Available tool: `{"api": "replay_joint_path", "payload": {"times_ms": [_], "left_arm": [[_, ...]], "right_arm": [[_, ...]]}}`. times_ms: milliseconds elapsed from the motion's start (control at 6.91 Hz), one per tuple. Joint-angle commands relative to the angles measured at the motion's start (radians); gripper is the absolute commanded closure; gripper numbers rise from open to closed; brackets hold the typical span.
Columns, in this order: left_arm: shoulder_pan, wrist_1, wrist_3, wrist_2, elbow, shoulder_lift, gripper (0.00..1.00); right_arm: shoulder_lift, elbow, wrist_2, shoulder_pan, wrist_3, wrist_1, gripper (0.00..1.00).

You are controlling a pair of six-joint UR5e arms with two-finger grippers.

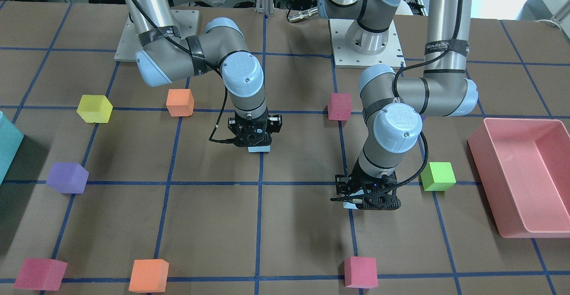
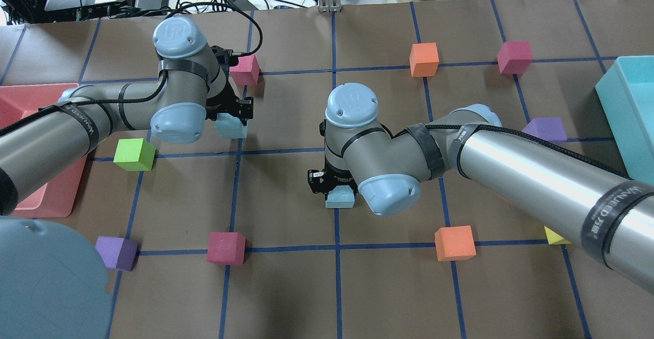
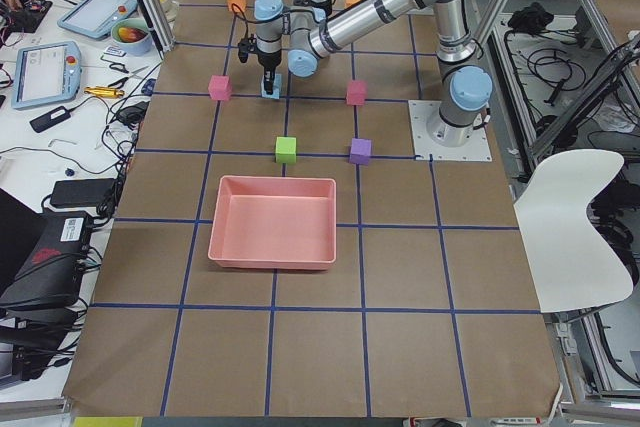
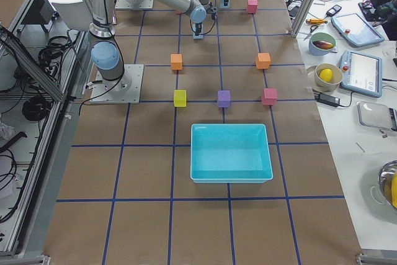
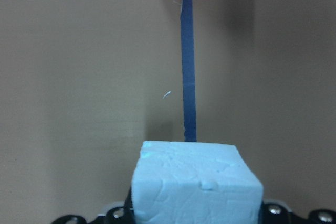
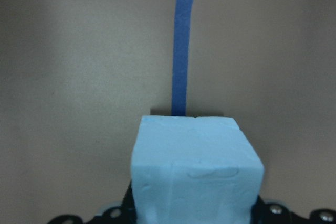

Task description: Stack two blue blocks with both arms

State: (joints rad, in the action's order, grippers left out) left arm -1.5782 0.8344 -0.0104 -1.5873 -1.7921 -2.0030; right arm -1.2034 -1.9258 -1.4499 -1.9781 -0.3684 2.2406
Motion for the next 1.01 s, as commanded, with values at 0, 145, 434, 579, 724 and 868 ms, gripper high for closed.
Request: {"api": "replay_joint_path", "payload": {"times_ms": [0,145,434,579,724,868], "left_arm": [[-0.012,0.012,0.012,0.001,0.005,0.019,0.78],[-0.016,0.064,0.012,0.004,0.025,0.038,0.78],[-0.028,0.155,0.027,0.013,0.039,0.093,0.78],[-0.040,0.182,0.047,0.015,0.037,0.119,0.78],[-0.078,0.202,0.070,0.015,0.036,0.144,0.78],[-0.126,0.212,0.099,0.013,0.030,0.156,0.78]], "right_arm": [[0.005,-0.016,0.000,0.001,-0.004,0.033,0.43],[0.004,-0.015,-0.003,0.001,0.002,0.036,0.04],[-0.002,-0.009,-0.001,0.004,-0.001,0.031,0.00],[-0.008,0.005,0.000,0.004,-0.004,0.025,0.00],[-0.024,0.048,-0.006,0.028,-0.003,-0.022,0.00],[-0.054,0.123,-0.017,0.071,-0.001,-0.133,0.00]]}}
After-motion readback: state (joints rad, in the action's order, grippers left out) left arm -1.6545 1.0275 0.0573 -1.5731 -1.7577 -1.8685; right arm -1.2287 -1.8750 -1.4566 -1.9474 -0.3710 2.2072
